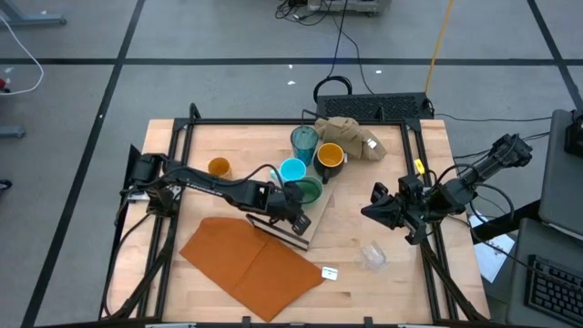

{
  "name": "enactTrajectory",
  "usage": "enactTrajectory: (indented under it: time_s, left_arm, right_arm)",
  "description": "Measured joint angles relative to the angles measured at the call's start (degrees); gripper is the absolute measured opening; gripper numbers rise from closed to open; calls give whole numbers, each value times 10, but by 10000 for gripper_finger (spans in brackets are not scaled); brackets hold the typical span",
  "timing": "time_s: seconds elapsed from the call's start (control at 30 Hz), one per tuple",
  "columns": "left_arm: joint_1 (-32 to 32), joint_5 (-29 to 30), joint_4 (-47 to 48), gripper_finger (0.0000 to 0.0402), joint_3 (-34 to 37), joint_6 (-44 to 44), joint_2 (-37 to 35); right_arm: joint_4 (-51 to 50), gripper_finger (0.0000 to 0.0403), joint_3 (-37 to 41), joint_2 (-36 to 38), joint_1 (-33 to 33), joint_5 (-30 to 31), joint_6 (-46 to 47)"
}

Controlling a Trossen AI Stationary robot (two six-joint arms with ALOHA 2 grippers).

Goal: Stack small to large cups/mugs on shelf
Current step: Put the light green cup on the shelf

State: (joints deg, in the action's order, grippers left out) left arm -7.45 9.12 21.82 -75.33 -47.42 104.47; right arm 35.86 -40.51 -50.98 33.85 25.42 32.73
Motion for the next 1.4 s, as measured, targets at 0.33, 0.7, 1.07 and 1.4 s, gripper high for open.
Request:
enactTrajectory:
  time_s: [0.33, 0.7, 1.07, 1.4]
  left_arm:
    - [-4, 41, 17, 0, 0, -13, 0]
    - [-4, 64, 17, 0, 0, -19, 0]
    - [-4, 79, -29, 0, 0, -21, 3]
    - [-6, 100, -29, 0, 0, -28, 3]
  right_arm:
    - [-1, 0, 0, 0, 0, -2, 5]
    - [-2, 0, 0, 0, 0, -2, 7]
    - [-3, 0, 0, 0, 0, -2, 11]
    - [-6, 0, 0, 0, 0, -2, 11]
